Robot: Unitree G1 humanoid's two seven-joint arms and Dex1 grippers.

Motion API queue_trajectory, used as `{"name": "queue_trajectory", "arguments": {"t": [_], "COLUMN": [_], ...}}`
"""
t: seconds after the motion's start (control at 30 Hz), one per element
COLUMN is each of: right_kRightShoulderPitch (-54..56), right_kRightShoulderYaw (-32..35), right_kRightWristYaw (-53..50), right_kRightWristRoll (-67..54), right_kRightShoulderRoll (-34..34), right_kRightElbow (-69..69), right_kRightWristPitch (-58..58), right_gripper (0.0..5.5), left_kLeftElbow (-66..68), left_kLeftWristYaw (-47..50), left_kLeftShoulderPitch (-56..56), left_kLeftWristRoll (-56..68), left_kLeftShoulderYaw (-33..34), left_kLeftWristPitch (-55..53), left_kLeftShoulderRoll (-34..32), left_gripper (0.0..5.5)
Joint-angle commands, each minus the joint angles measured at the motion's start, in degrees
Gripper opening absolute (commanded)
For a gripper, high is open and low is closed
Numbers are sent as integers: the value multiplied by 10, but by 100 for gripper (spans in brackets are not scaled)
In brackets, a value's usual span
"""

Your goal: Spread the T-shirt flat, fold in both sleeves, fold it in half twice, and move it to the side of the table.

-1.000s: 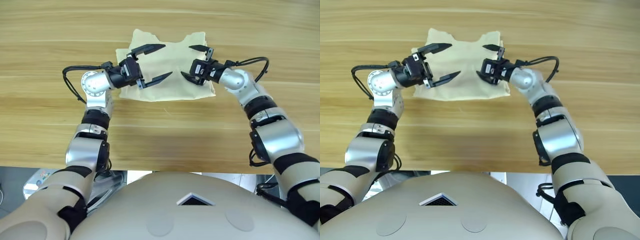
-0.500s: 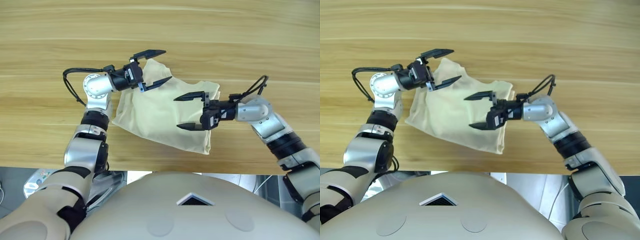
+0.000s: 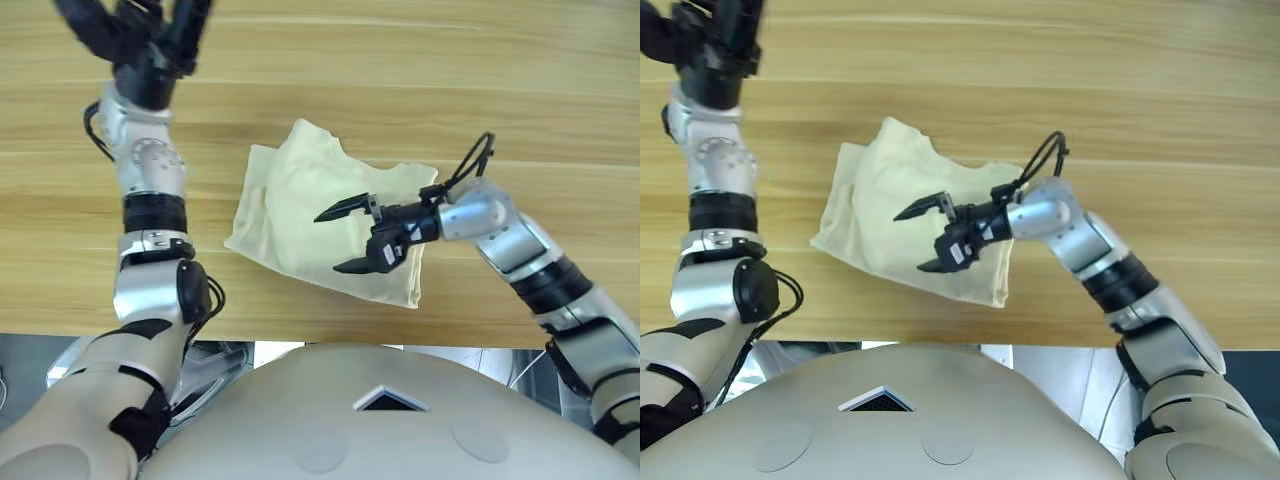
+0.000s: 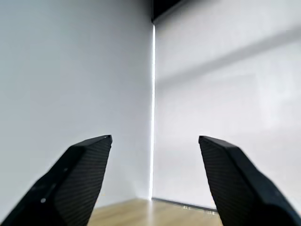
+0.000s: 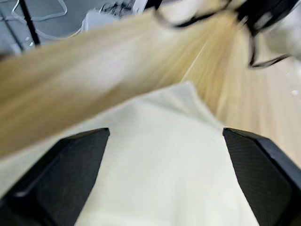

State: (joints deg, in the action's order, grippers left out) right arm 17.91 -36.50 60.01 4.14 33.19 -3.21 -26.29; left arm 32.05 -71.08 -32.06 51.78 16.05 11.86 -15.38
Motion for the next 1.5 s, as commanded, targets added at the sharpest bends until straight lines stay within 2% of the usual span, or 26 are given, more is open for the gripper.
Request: {"name": "queue_trajectory", "arguments": {"t": [0.03, 0.3, 0.37, 0.53, 0.67, 0.77, 0.93, 1.03, 1.1, 1.23, 1.33, 1.5], "right_kRightShoulderPitch": [54, 149, 188, 272, 289, 281, 203, 84, 32, -11, -54, -65], "right_kRightShoulderYaw": [-11, -14, 4, 79, 143, 160, 120, 59, 41, 40, 46, 77], "right_kRightWristYaw": [-14, 16, -44, -273, -400, -447, -404, -285, -233, -192, -148, -120], "right_kRightWristRoll": [59, 96, 109, 121, 106, 116, 167, 180, 171, 181, 129, 53], "right_kRightShoulderRoll": [-44, -82, -113, -175, -191, -184, -145, -68, -28, 19, 51, 48], "right_kRightElbow": [-118, -302, -377, -560, -647, -660, -558, -339, -236, -164, -78, 32], "right_kRightWristPitch": [-7, -33, -29, 18, 76, 94, 54, -14, -36, -25, -32, -11], "right_gripper": [447, 447, 447, 447, 447, 447, 447, 447, 447, 447, 447, 447], "left_kLeftElbow": [-53, -75, -79, -68, -69, -70, -71, -70, -67, -61, -57, -53], "left_kLeftWristYaw": [-3, 5, 7, 8, 9, 11, 9, 7, 5, 0, -4, -11], "left_kLeftShoulderPitch": [0, 2, 6, 5, 10, 13, 16, 17, 18, 17, 17, 18], "left_kLeftWristRoll": [51, 32, 24, 12, 0, -6, -16, -20, -23, -26, -30, -38], "left_kLeftShoulderYaw": [35, 50, 50, 57, 56, 57, 58, 59, 59, 61, 61, 59], "left_kLeftWristPitch": [-85, -117, -114, -111, -106, -105, -103, -103, -100, -98, -95, -89], "left_kLeftShoulderRoll": [-3, 16, 23, 33, 43, 47, 52, 51, 51, 51, 51, 52], "left_gripper": [345, 345, 345, 345, 345, 345, 345, 345, 345, 345, 345, 345]}}
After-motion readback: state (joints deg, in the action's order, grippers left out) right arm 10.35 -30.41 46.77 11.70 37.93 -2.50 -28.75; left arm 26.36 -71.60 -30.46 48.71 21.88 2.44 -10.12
